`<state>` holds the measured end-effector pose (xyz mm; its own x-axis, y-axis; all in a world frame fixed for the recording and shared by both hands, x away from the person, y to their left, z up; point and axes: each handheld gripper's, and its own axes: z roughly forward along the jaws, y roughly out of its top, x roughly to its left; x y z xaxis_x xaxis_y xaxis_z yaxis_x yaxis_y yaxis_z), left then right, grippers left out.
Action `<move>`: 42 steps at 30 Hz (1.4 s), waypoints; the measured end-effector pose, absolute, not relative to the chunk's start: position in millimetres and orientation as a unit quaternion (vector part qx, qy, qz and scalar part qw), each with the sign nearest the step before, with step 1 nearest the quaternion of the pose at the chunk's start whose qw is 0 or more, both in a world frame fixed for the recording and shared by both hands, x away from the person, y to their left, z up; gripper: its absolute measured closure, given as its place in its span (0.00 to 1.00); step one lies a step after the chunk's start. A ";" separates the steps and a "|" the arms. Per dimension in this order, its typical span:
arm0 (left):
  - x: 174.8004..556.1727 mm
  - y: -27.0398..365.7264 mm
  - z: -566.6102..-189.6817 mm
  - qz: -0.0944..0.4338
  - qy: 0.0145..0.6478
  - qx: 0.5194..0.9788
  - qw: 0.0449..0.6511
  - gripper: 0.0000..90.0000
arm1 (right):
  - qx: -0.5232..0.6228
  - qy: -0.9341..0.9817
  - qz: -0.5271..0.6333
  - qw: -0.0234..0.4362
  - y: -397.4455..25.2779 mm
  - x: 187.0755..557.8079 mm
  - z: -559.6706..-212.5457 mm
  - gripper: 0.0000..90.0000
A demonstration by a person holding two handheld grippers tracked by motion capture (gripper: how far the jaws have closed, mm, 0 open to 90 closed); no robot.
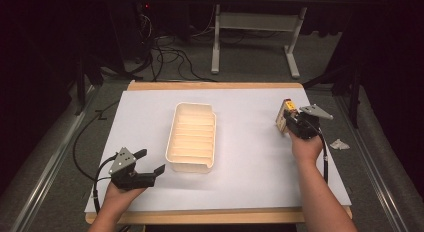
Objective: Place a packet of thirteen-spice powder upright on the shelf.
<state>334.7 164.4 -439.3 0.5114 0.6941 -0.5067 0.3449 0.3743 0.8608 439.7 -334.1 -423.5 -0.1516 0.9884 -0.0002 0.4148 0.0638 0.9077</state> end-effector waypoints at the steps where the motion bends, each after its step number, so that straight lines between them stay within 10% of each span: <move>1: 334.7 164.4 -439.3 0.129 0.477 0.544 0.678 0.15 | 0.546 0.640 0.412 0.351 -334.4 437.9 -422.8 0.76; 42: 336.1 163.5 -443.9 0.142 0.483 0.552 0.664 0.16 | 0.464 0.691 0.448 0.326 -332.6 398.6 -409.1 0.76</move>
<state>336.1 163.5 -443.9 0.4924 0.7230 -0.4845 0.3448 0.3491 0.8713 398.6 -332.6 -409.1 -0.3569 0.9335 -0.0347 0.3491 0.1678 0.9219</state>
